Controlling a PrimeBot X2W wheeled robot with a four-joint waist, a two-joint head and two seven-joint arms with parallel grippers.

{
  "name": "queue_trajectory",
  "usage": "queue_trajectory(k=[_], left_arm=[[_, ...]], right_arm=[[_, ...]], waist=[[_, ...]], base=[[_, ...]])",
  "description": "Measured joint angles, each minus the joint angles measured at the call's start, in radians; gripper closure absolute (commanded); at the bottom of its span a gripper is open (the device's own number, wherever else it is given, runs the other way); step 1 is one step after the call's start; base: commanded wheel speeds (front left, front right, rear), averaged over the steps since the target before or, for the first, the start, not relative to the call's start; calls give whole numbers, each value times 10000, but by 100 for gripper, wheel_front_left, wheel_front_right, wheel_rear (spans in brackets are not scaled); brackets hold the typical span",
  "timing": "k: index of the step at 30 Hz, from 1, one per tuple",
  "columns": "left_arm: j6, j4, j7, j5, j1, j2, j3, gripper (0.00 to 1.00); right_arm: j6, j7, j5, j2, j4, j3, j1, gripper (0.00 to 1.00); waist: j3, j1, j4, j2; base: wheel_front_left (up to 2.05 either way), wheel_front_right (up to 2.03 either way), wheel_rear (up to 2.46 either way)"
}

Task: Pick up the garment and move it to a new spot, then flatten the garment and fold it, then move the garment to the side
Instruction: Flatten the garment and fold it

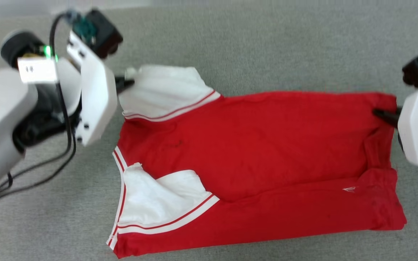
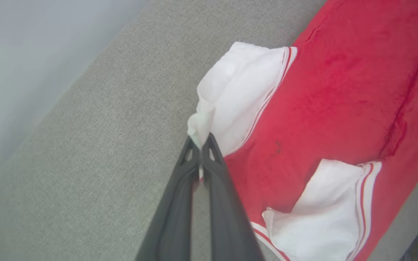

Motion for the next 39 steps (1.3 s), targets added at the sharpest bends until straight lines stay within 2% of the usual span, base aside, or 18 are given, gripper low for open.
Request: queue_trajectory(k=[5,15,21,27,28,29,30,35,39], left_arm=[[297,-915,-320,-77,1036,460,-198,100],[1039,-2263,-907,-253,3831,1402,-537,100],[1323,-2236,-1258,-359,5448,1235,-625,100],[1404,-1712,-1574,-430,6121,832,-639,100],[1427,-1653,-1714,-385,6151,780,-633,70],[1509,-1593,-1906,-314,6157,738,-591,0],[1565,-1570,-2109,-244,6158,708,-514,0],[2194,-1687,-3425,330,6263,709,-128,0],[3185,-1718,-4819,897,6456,581,313,0]], right_arm=[[0,-581,107,-330,-213,174,804,100],[0,-1515,291,-546,-451,368,2607,100],[0,-1787,359,-284,-92,499,3539,100],[2,-2069,337,144,604,546,3808,100],[0,-2176,316,188,654,539,3806,89],[2,-2272,313,228,683,523,3805,57],[0,-2385,291,244,673,522,3805,0],[0,-3227,67,81,82,178,3809,0],[0,-3797,121,-270,-541,-610,3976,0]], waist=[[-548,0,99,0],[-1332,-1,125,0],[-1310,-1,82,0],[-1188,-1,59,0],[-1193,-1,60,0],[-1210,0,61,0],[-1246,-1,63,0],[-1536,0,56,0],[-1762,-1,48,0]], base=[[0,0,0],[0,0,0],[0,0,0],[0,0,0],[0,0,0],[0,0,0],[0,0,0],[0,0,0],[0,0,0]])
